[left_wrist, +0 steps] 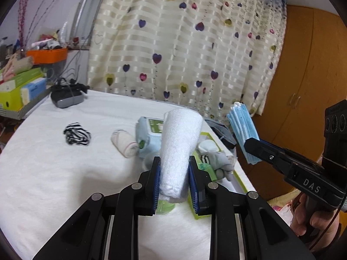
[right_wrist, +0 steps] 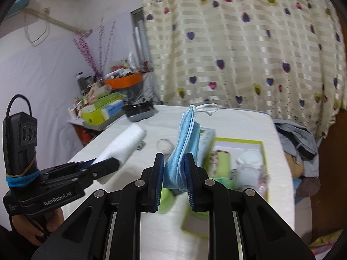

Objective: Organize soft objects
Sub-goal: 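Carry the white roll and blue mask over the green-rimmed box with both tools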

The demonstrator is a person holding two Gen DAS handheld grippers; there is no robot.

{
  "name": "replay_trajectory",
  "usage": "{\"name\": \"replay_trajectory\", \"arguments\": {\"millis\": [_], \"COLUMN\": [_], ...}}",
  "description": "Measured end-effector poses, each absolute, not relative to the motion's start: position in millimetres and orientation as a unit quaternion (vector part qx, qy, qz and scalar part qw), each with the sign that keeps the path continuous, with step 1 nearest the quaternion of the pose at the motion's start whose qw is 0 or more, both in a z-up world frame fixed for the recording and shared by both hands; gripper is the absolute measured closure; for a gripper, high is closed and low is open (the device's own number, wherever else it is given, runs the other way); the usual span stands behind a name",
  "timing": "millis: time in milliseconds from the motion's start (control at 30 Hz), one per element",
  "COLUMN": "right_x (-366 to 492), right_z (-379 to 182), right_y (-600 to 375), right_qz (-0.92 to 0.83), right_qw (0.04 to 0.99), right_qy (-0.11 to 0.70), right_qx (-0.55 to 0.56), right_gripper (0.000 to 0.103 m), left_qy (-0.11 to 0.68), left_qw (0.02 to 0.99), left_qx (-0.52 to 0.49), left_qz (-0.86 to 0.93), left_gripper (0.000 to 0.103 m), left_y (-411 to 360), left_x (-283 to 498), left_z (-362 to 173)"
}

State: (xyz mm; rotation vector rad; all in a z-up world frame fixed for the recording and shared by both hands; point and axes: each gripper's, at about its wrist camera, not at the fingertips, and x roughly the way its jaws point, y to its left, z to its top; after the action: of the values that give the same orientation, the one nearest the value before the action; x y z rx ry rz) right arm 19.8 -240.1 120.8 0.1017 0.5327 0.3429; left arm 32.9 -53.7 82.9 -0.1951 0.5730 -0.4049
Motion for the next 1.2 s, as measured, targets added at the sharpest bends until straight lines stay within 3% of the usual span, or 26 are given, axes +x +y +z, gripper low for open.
{"name": "replay_trajectory", "arguments": {"millis": [267, 1200], "right_x": [20.8, 53.9], "right_z": [113.8, 5.3], "right_y": [-277.5, -329.8], "right_qz": [0.13, 0.101], "right_qw": [0.952, 0.903], "right_qy": [0.27, 0.406], "right_qx": [0.067, 0.093], "right_gripper": [0.083, 0.083], "left_qy": [0.294, 0.418], "left_qw": [0.924, 0.861], "left_qx": [-0.085, -0.071], "left_qz": [-0.231, -0.281], "left_gripper": [0.081, 0.081], "left_y": [-88.4, -180.7], "left_x": [40.5, 86.1], "left_z": [75.1, -10.0]}}
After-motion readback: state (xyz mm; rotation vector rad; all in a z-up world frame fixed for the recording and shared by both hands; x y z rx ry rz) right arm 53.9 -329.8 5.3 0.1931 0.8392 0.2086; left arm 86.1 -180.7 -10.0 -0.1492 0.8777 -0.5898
